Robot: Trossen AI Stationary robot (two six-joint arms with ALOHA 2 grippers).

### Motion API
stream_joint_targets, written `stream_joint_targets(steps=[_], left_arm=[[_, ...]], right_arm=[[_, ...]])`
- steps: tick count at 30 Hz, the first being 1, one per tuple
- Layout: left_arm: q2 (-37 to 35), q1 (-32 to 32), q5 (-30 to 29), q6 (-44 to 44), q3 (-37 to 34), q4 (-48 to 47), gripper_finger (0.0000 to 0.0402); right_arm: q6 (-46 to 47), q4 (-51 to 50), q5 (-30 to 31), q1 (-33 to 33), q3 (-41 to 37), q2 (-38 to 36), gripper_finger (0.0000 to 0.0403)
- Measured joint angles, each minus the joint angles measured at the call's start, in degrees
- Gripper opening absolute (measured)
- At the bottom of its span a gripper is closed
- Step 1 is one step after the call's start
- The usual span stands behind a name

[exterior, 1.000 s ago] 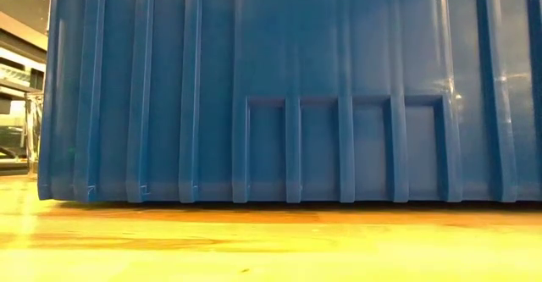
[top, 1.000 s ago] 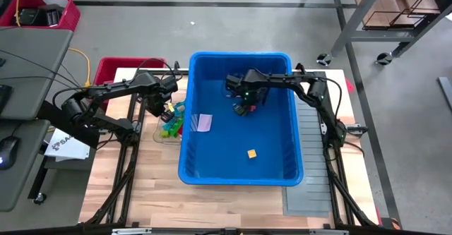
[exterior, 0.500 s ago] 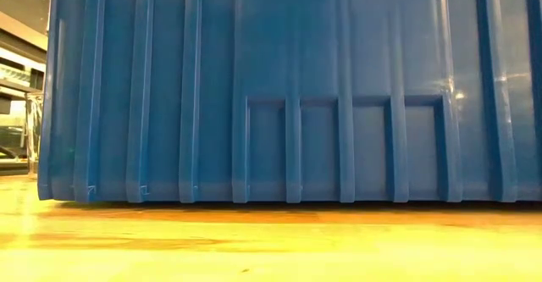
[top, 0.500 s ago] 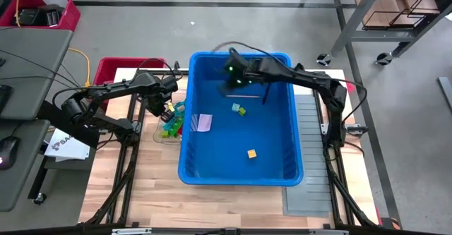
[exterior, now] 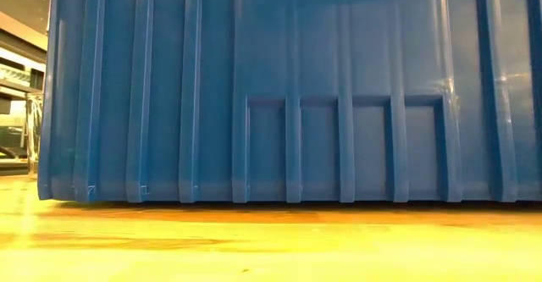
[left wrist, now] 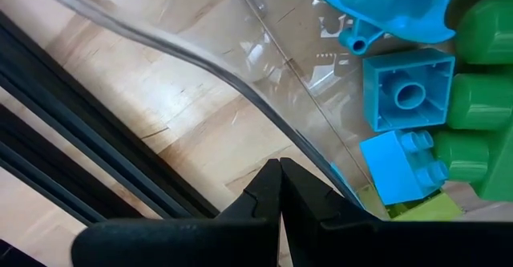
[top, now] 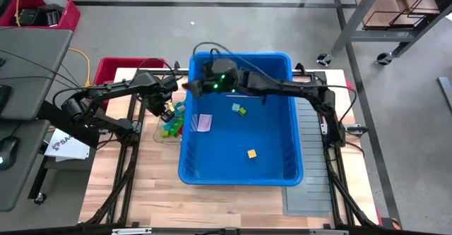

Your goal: Sort blocks

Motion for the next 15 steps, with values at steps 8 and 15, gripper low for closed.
stream_joint_targets(steps=[8, 15], left_arm=[[0.0, 0.0, 0.0, 0.0, 0.0, 0.0, 0.0000], [0.0, 0.0, 0.1, -0.9, 0.0, 0.0, 0.0000]], right_arm=[[-0.1, 5.3, 0.2, 2.1, 0.0, 3.7, 0.0164], [1.5, 6.9, 3.3, 2.3, 0.0, 4.4, 0.0236]])
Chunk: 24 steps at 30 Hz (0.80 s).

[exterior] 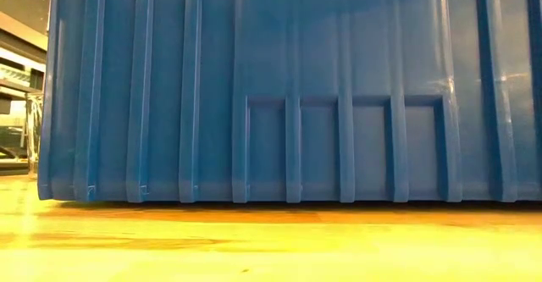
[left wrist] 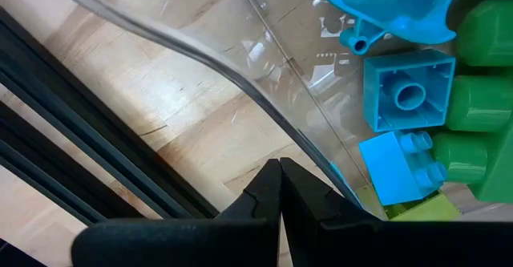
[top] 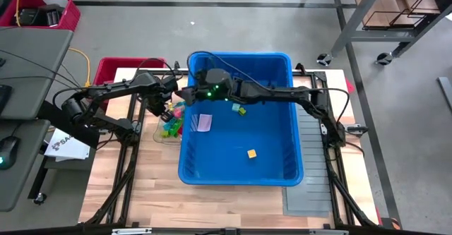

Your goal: Sort blocks

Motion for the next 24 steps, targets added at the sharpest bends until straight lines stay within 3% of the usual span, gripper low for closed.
stream_joint_targets(steps=[7, 12, 17, 20, 22, 24], left_arm=[[0.0, 0.0, 0.0, -0.1, 0.0, 0.0, 0.0000], [0.0, 0.0, 0.0, -0.1, 0.0, 0.0, 0.0000], [0.0, 0.0, 0.0, -0.1, 0.0, 0.6, 0.0000], [0.0, 0.0, 0.0, -0.1, 0.0, 0.8, 0.0000], [0.0, 0.0, -0.1, -0.1, 0.0, 0.8, 0.0000], [0.0, 0.0, -0.1, -0.1, 0.0, 0.8, 0.0000]], right_arm=[[-6.4, -1.1, -2.9, -1.1, 0.0, -1.0, 0.0241], [-14.8, -18.0, -4.2, -2.7, 0.0, -5.2, 0.0242], [-26.2, -42.0, 8.5, -2.1, 0.0, -7.0, 0.0242], [-27.9, -52.9, 16.7, -1.9, -1.8, -6.7, 0.0242], [-24.6, -56.6, 17.9, -3.0, -5.9, -6.5, 0.0242], [-19.8, -56.9, 14.9, -4.9, -11.4, -6.3, 0.0243]])
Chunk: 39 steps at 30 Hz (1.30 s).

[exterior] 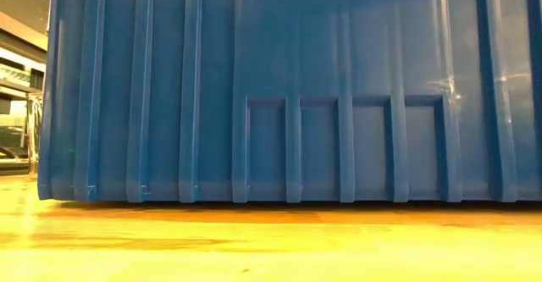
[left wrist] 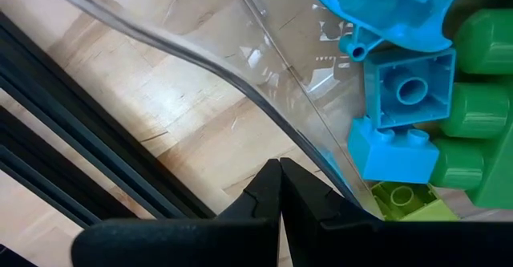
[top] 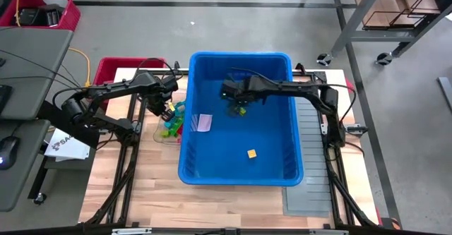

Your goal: Sort blocks

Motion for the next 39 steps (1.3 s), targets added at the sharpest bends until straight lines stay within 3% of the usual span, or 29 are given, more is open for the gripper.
stream_joint_targets(steps=[5, 10, 14, 22, 26, 30, 39], left_arm=[[0.0, 0.0, 0.0, 0.0, 0.0, 0.0, 0.0000], [0.0, 0.0, 0.0, 0.0, 0.0, -0.1, 0.0000], [0.0, 0.0, 0.0, -0.1, 0.0, -0.3, 0.0000], [0.0, 0.0, 0.1, -0.1, 0.0, -0.6, 0.0000], [0.0, 0.0, 0.1, -0.1, 0.0, -0.5, 0.0000], [0.0, 0.0, 0.2, -0.1, 0.0, -0.5, 0.0000], [0.0, 0.0, 0.2, -1.1, 0.0, -0.8, 0.0000]], right_arm=[[6.0, 3.6, -7.5, -4.5, -11.8, 0.1, 0.0243], [4.1, 10.4, -10.2, -5.5, -15.4, -0.4, 0.0243], [2.8, 15.2, -9.5, -5.1, -15.4, -0.1, 0.0243], [-1.6, 11.9, -10.2, -5.1, -9.6, -0.1, 0.0243], [-4.0, 13.7, -13.2, -4.1, -7.4, -0.3, 0.0243], [-7.4, 13.1, -10.2, -2.4, -7.4, 0.2, 0.0243], [-7.4, 12.1, -10.1, -2.9, -7.4, 5.9, 0.0243]])
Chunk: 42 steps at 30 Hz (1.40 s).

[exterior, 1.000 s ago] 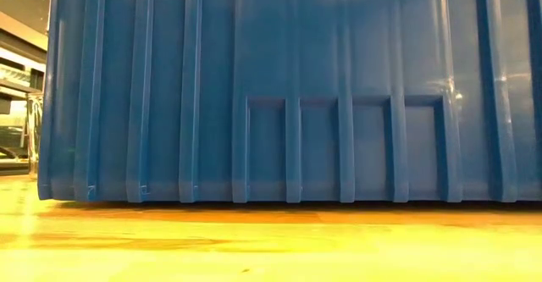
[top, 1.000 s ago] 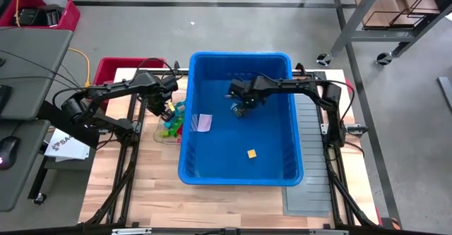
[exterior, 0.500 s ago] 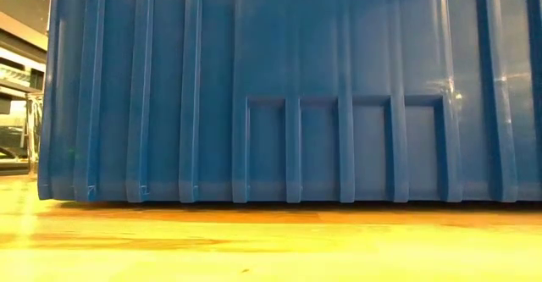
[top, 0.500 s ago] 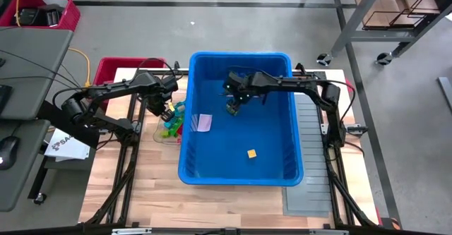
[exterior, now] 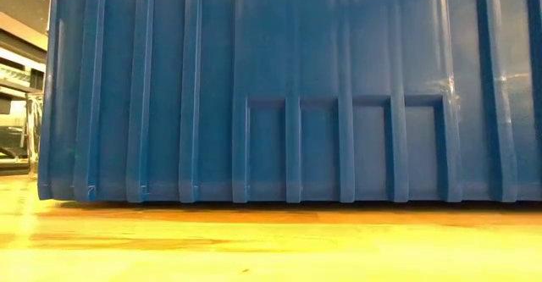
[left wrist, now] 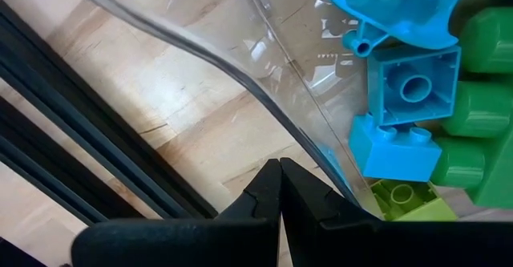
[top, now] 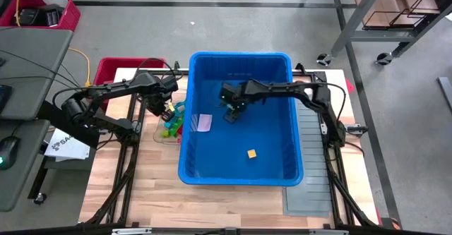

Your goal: Sort blocks

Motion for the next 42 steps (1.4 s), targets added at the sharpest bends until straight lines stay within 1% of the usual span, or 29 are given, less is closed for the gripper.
stream_joint_targets(steps=[5, 7, 9, 11, 13, 14, 16, 19, 22, 25, 28, 30, 33, 37, 42], left_arm=[[0.0, 0.0, 0.0, -0.1, 0.0, -0.4, 0.0000], [0.0, 0.0, 0.0, 0.0, 0.0, -0.4, 0.0000], [0.0, 0.0, 0.0, 0.0, 0.0, -0.4, 0.0000], [0.0, 0.0, 0.1, 0.0, 0.0, -0.2, 0.0000], [0.0, 0.0, 0.1, 0.0, 0.0, 0.2, 0.0000], [0.0, 0.0, 0.0, 0.0, 0.0, 0.4, 0.0000], [0.0, 0.0, 0.0, 0.0, 0.0, 0.7, 0.0000], [0.0, 0.0, 0.0, 0.1, 0.0, 0.9, 0.0000], [0.0, 0.0, -0.1, 0.1, 0.0, 0.9, 0.0000], [0.0, 0.0, -0.2, 0.1, 0.0, 1.1, 0.0000], [0.0, 0.0, -0.1, 0.1, 0.0, 1.2, 0.0000], [0.0, 0.0, -0.1, 0.1, 0.0, 1.3, 0.0000], [0.0, 0.0, -0.2, 0.1, 0.0, 1.3, 0.0000], [0.0, 0.0, -0.1, 0.1, 0.0, 1.3, 0.0000], [0.0, 0.0, -0.1, 0.1, 0.0, 1.3, 0.0000]], right_arm=[[0.8, -0.2, 0.0, 0.1, 0.0, 2.7, 0.0242], [1.8, -1.3, 0.0, 0.1, 0.2, 3.2, 0.0231], [2.8, -2.1, 1.2, 0.4, 0.2, 3.3, 0.0197], [2.5, -2.5, 2.1, 0.9, 0.2, 2.8, 0.0138], [1.5, -3.9, 2.6, 1.3, 0.2, 1.8, 0.0069], [1.0, -4.4, 2.8, 1.4, 0.5, 1.2, 0.0061], [0.5, -4.0, 3.7, 1.6, 1.6, -0.3, 0.0064], [1.2, -8.0, 7.4, 2.3, 3.4, -2.9, 0.0064], [0.6, -10.0, 10.8, 3.5, 5.4, -5.9, 0.0064], [2.6, -8.4, 11.7, 4.6, 8.2, -9.4, 0.0064], [4.8, -2.4, 12.0, 6.1, 10.7, -11.4, 0.0064], [6.3, 1.7, 12.0, 7.3, 13.1, -11.4, 0.0064], [7.6, 10.6, 11.8, 9.3, 15.5, -11.2, 0.0064], [10.6, 20.2, 10.1, 11.3, 15.9, -10.8, 0.0064], [13.3, 21.8, 10.1, 12.4, 15.9, -10.8, 0.0064]])
